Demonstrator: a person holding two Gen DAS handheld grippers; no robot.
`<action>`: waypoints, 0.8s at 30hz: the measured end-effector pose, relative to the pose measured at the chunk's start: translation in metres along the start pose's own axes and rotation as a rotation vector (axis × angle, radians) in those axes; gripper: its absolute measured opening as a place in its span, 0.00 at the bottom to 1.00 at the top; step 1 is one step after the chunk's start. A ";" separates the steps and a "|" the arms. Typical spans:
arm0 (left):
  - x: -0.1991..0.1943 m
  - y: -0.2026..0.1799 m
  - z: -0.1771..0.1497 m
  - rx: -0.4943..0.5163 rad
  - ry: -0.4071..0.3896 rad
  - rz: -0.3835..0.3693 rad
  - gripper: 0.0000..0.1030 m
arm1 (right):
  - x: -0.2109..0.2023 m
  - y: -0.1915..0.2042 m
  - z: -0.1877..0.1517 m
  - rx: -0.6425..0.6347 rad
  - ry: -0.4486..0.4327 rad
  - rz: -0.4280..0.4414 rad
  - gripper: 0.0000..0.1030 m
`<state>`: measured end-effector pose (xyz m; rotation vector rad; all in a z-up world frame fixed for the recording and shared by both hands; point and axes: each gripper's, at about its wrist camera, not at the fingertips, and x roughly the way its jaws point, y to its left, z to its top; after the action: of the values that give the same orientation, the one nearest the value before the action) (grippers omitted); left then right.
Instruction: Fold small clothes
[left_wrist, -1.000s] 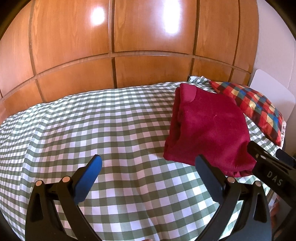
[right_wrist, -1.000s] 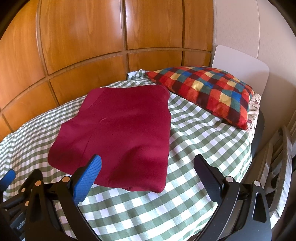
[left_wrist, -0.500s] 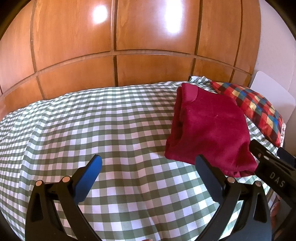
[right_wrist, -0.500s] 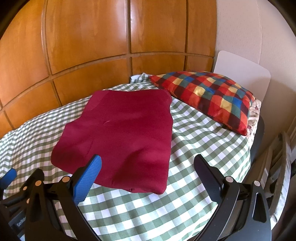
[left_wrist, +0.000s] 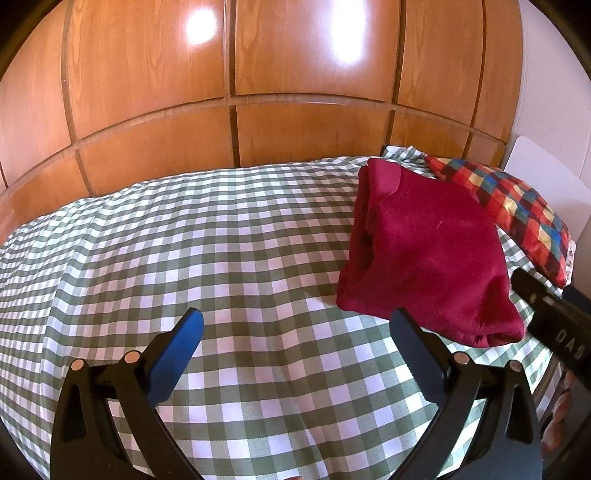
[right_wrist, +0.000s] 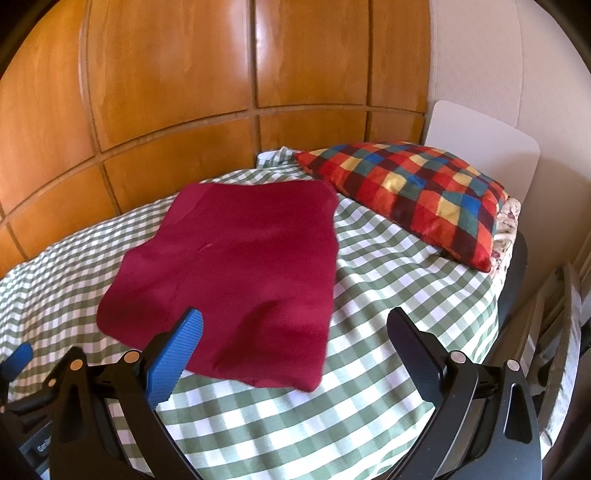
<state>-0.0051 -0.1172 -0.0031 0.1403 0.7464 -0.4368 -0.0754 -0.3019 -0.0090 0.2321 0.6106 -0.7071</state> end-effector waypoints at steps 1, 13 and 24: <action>0.001 0.001 -0.001 0.000 0.002 0.002 0.98 | 0.002 -0.006 0.003 0.008 -0.007 -0.010 0.96; 0.022 0.029 -0.011 -0.056 0.061 0.047 0.98 | 0.084 -0.105 0.037 0.169 0.051 -0.306 0.96; 0.030 0.031 -0.008 -0.048 0.062 0.068 0.98 | 0.109 -0.101 0.038 0.161 0.065 -0.309 0.96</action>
<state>0.0226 -0.0967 -0.0305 0.1346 0.8101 -0.3510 -0.0612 -0.4506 -0.0432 0.3141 0.6597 -1.0521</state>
